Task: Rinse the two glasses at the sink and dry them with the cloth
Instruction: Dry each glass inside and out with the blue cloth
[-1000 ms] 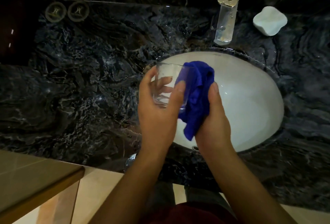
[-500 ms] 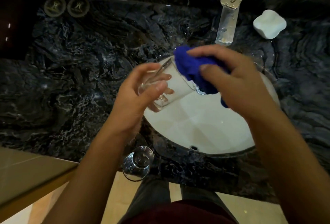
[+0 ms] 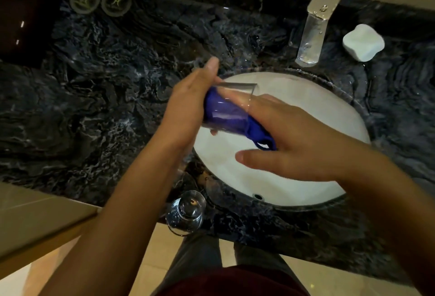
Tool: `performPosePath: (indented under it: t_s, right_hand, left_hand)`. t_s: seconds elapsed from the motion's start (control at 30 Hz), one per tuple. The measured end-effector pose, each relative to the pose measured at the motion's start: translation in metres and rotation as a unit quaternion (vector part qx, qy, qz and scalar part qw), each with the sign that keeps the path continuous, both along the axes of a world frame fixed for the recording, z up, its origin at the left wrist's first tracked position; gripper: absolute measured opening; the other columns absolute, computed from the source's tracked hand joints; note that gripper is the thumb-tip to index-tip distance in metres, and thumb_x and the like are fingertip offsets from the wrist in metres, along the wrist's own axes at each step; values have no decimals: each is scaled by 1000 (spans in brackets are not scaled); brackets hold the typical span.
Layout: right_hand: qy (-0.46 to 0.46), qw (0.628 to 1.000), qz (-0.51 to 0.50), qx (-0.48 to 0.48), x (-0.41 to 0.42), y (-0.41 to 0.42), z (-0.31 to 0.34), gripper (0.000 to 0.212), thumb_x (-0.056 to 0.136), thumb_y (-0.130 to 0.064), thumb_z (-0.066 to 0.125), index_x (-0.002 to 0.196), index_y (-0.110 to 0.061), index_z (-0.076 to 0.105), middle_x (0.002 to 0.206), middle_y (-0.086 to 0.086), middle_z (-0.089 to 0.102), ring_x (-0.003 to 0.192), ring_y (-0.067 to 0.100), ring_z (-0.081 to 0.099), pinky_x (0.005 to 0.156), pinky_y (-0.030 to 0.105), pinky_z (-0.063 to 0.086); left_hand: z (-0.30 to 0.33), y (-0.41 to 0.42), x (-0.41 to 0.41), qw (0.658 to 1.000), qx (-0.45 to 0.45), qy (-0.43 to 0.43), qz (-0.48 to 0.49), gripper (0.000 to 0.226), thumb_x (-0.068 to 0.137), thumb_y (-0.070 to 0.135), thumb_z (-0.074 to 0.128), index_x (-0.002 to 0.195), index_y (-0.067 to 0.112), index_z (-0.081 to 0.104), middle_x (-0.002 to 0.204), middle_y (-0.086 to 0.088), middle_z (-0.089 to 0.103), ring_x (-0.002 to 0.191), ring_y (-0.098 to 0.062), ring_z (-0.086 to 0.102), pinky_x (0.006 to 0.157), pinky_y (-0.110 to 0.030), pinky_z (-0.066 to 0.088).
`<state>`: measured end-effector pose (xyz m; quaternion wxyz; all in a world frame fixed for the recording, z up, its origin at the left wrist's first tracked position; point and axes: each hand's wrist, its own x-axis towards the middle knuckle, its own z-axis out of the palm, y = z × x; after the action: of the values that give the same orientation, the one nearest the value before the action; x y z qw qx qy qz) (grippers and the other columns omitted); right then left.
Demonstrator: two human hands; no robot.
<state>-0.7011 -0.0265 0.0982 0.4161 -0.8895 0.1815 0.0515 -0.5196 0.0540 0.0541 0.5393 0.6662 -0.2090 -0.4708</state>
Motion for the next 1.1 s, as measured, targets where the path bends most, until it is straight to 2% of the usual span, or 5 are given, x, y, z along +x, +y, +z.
performPosePath:
  t_s: [0.27,0.4,0.77,0.97,1.1]
  right_hand:
    - [-57,992,-17,107,12,3,1,79,84,-5,82,153,-18,45,148,1,57,129,19,58,104,42,47]
    - [-44,946,-110,302,9,3,4,70,79,3,75,141,-26,60,101,12,74,65,19,68,57,41,58]
    - [-212,474,-372,769,-14,68,7,22,85,-17,65,92,-8,83,110,19,76,55,19,70,40,22,53]
    - [-172,731,-342,564,-15,68,0,41,80,-9,61,118,-12,75,69,31,66,39,21,59,47,23,49]
    - [-130,987,-59,71,-19,49,-11,60,84,5,68,141,-14,64,134,3,71,120,16,70,93,36,59]
  left_hand:
    - [1,10,7,994,-75,-70,-27,49,98,35,61,94,-14,57,72,-6,63,65,-18,59,57,-28,48]
    - [10,16,7,979,-121,-158,-49,42,97,34,57,94,-6,65,74,0,67,67,-7,61,65,-20,48]
    - [5,42,1,841,-360,-383,-129,36,105,35,55,110,-1,59,109,-22,65,103,-29,66,95,-35,50]
    - [9,43,-11,933,-247,-245,-92,21,106,29,50,104,15,65,95,-8,71,90,-23,71,80,-36,55]
    - [-4,39,-6,987,-38,-99,-119,31,97,39,53,85,17,72,82,-2,72,77,-10,65,74,-26,50]
